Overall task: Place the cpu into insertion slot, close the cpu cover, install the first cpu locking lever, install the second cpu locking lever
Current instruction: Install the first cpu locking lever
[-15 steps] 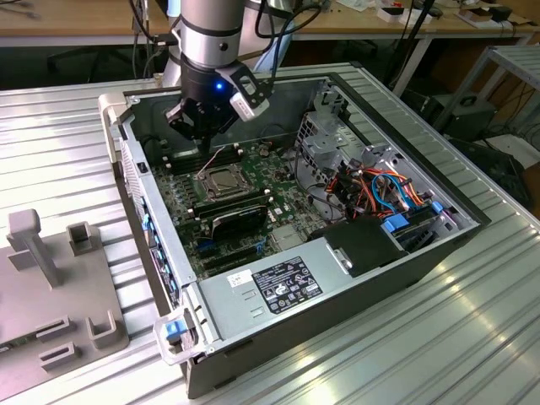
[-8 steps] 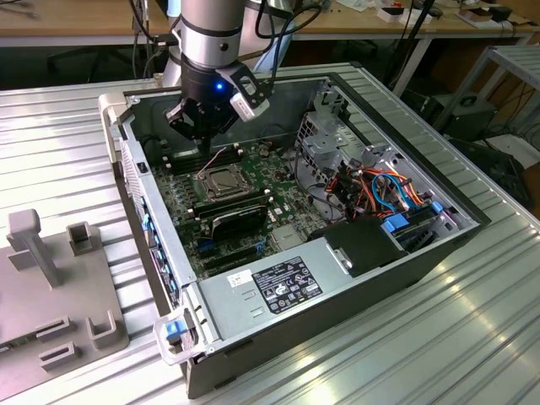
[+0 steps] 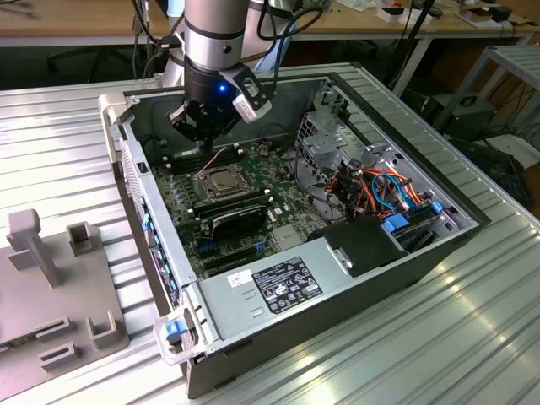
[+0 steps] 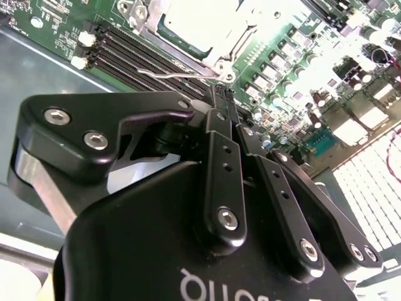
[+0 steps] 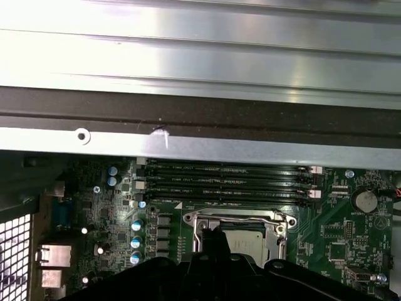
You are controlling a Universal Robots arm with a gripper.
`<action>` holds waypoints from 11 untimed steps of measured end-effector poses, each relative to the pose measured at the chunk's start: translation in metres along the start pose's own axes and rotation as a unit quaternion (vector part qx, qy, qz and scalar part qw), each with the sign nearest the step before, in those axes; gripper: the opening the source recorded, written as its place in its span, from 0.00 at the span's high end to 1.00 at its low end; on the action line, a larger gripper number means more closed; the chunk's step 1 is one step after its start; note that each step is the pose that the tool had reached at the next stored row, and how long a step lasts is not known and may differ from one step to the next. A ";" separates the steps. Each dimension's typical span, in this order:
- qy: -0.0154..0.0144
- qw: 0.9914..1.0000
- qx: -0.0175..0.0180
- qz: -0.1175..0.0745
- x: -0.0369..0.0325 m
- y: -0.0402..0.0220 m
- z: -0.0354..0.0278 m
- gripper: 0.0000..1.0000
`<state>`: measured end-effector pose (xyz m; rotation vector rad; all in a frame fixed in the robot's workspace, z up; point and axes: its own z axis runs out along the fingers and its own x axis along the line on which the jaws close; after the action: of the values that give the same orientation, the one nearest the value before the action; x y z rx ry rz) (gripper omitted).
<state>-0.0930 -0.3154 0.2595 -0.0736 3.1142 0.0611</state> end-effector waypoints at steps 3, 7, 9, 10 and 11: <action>0.000 1.000 0.000 0.000 -0.0021 -0.0001 0.0011 0.89; 0.000 1.000 0.000 0.000 -0.0043 -0.0003 0.0020 0.89; 0.000 1.000 0.000 0.000 -0.0051 -0.0003 0.0020 0.89; 0.000 1.000 0.000 0.000 -0.0059 -0.0003 0.0020 0.89; 0.000 1.000 0.000 0.000 -0.0059 -0.0003 0.0020 0.89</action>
<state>-0.0871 -0.3153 0.2576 -0.0735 3.1142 0.0612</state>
